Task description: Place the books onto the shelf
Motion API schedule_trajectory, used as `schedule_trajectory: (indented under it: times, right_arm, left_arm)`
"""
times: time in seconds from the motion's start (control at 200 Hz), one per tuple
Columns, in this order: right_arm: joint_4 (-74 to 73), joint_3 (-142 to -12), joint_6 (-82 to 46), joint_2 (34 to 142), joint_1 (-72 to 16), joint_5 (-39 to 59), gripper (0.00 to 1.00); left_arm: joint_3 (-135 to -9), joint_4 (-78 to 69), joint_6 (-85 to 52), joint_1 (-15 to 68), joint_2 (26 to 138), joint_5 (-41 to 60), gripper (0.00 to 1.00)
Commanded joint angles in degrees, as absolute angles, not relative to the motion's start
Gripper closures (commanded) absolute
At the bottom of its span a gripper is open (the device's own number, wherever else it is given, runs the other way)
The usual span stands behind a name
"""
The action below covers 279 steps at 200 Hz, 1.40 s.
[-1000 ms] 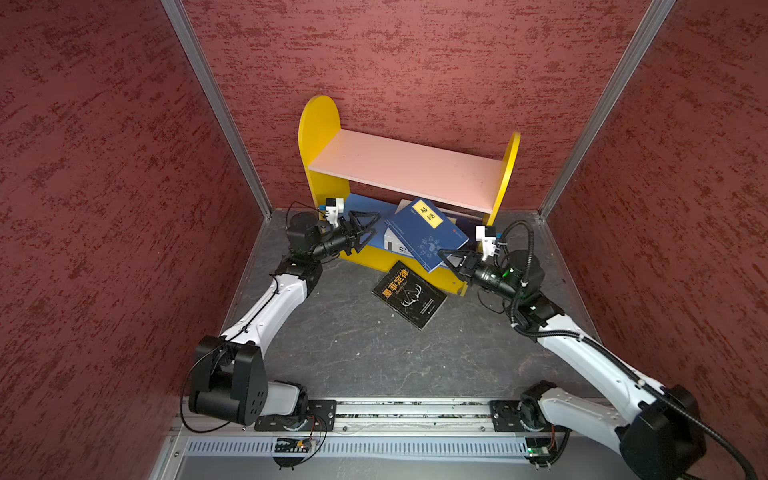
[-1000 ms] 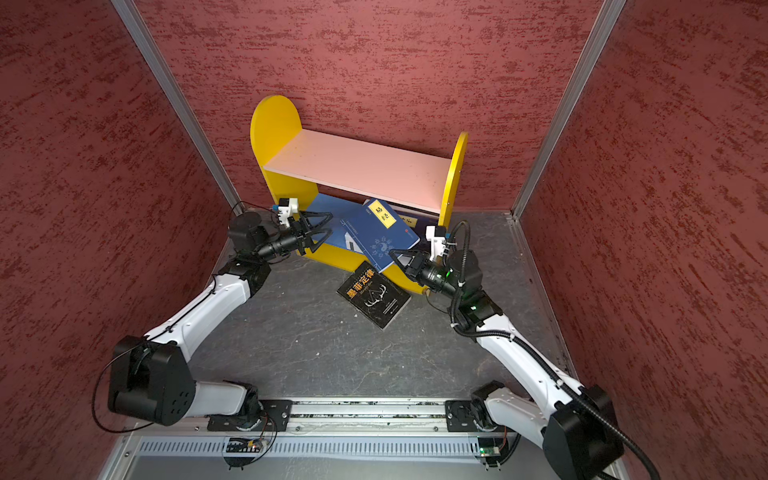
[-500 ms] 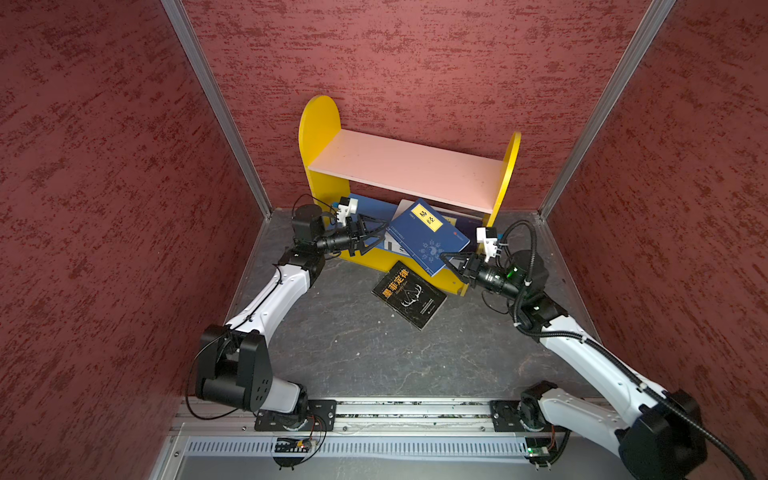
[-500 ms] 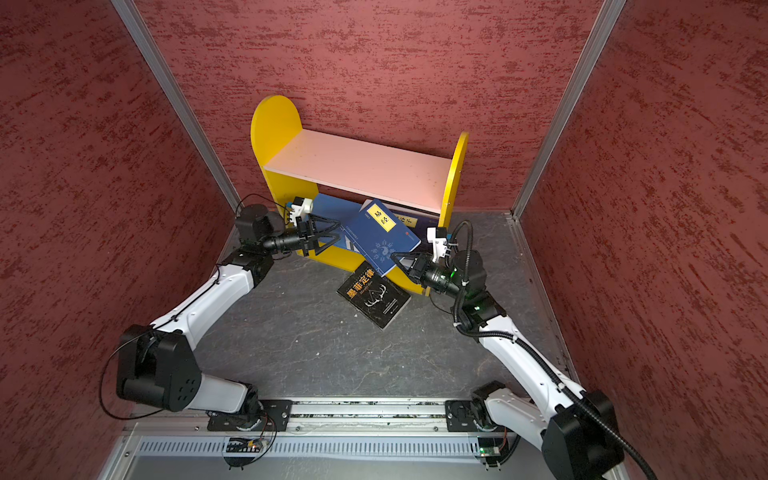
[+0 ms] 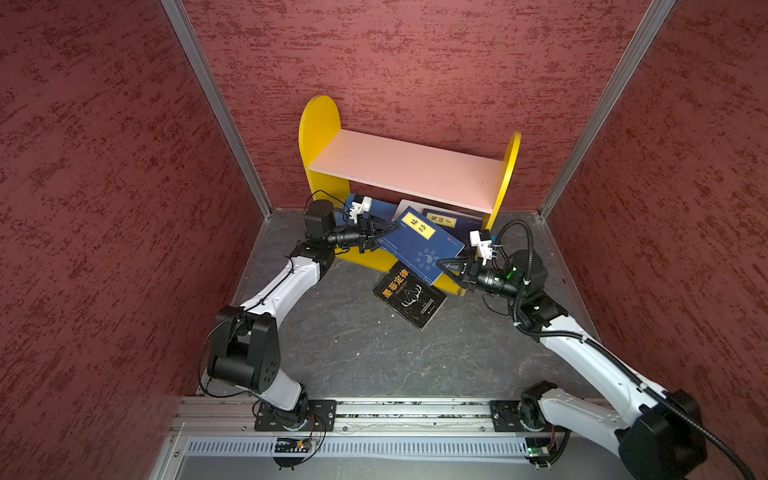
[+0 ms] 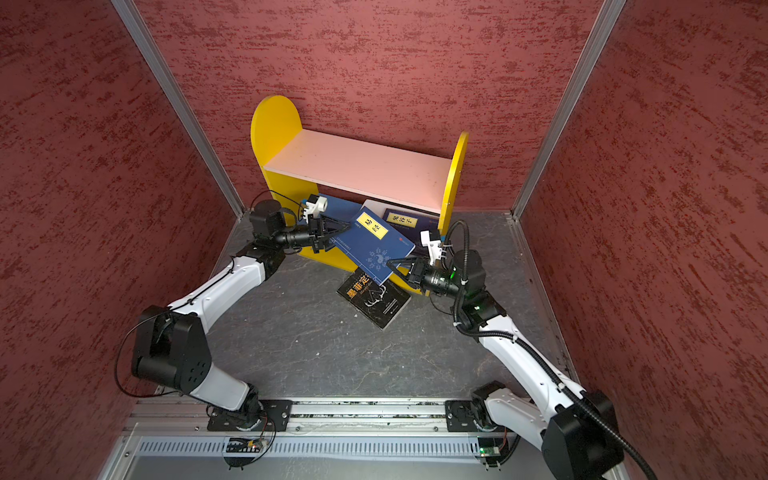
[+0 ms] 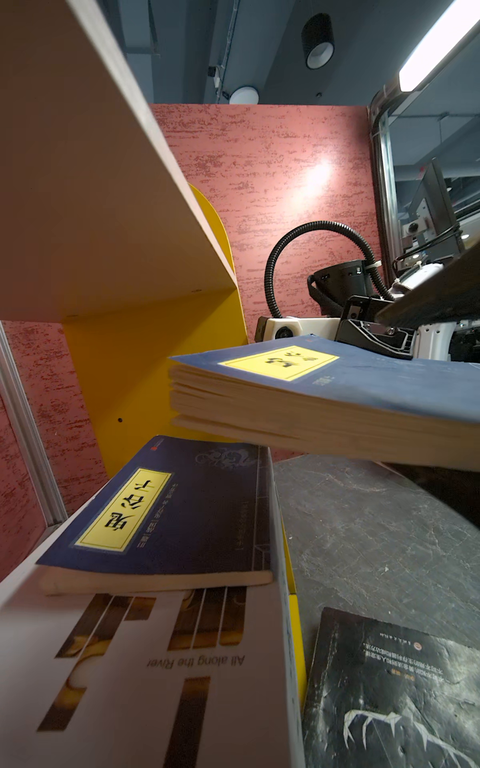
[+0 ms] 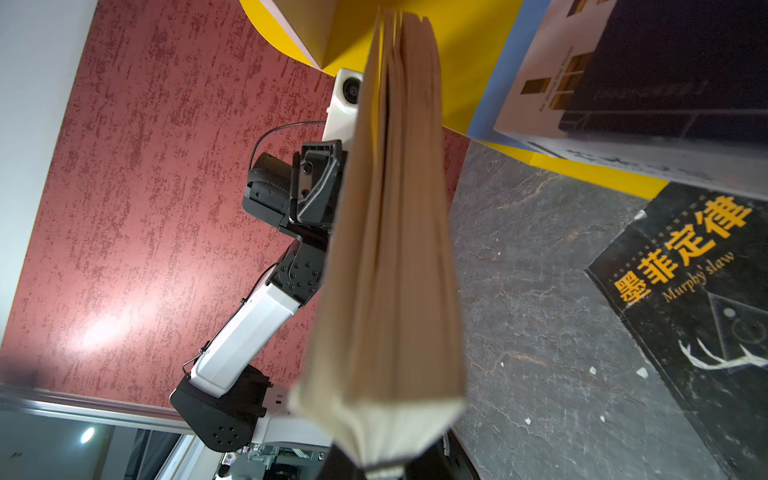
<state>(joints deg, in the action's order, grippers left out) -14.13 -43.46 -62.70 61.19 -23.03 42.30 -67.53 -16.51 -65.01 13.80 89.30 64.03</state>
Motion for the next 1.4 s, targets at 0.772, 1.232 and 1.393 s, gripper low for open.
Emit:
schedule_trajectory:
  times: [0.772, 1.232, 1.393]
  right_arm:
    - [-7.4, -44.8, -57.4, 50.8, -22.1, 18.9, 0.08]
    - [11.0, -50.1, -42.5, 44.7, -22.8, -0.1, 0.01]
    - [7.5, -49.8, -37.4, 47.8, -25.3, -7.9, 0.01]
  left_arm:
    - [-69.9, -26.4, -69.6, 14.3, 91.2, 52.6, 1.0]
    - [-74.4, -28.0, -68.3, 17.4, 96.1, 45.2, 1.0]
    - [-76.5, -27.9, -67.2, 18.8, 98.5, 43.1, 1.0]
